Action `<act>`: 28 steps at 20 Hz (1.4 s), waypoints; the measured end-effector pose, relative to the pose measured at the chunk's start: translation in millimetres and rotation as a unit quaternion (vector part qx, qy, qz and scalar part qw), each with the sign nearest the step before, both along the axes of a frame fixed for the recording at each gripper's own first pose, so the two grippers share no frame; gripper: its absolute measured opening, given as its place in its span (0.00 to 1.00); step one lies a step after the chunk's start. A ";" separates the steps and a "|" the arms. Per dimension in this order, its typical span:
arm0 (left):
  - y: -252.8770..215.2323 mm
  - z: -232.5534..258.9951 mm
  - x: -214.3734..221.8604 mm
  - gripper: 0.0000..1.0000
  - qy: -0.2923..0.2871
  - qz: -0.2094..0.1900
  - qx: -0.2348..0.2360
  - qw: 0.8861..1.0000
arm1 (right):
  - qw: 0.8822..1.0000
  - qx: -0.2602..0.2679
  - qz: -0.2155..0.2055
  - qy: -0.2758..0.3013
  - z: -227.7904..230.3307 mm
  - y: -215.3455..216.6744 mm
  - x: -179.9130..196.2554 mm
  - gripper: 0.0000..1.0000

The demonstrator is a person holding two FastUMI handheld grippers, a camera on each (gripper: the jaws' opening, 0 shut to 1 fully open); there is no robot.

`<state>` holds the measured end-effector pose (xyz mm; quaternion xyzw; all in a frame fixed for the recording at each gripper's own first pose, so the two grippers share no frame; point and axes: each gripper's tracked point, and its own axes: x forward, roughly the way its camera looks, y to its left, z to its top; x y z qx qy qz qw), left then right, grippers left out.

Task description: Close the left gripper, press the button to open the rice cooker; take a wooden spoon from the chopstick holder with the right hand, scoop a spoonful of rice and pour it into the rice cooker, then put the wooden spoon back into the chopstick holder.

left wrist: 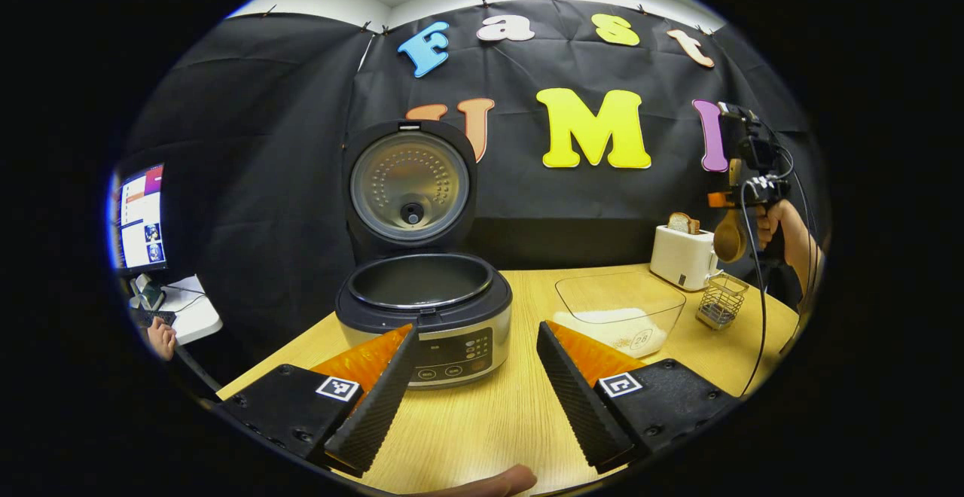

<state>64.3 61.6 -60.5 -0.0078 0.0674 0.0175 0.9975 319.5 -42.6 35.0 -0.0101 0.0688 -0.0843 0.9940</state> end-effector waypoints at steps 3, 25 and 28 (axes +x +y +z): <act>-4.5 -1.1 1.7 0.99 0.003 0.001 -0.002 1.000 | 1.000 0.014 0.002 0.020 -28.1 -8.1 -2.0 0.13; 3.7 16.9 10.2 0.99 -0.009 0.021 0.007 1.000 | 0.999 0.039 -0.026 0.009 -37.7 -46.0 -31.5 0.67; 13.5 25.9 13.4 0.99 -0.017 0.029 0.011 0.999 | 0.999 0.048 -0.015 0.003 -26.3 -39.0 -43.7 0.87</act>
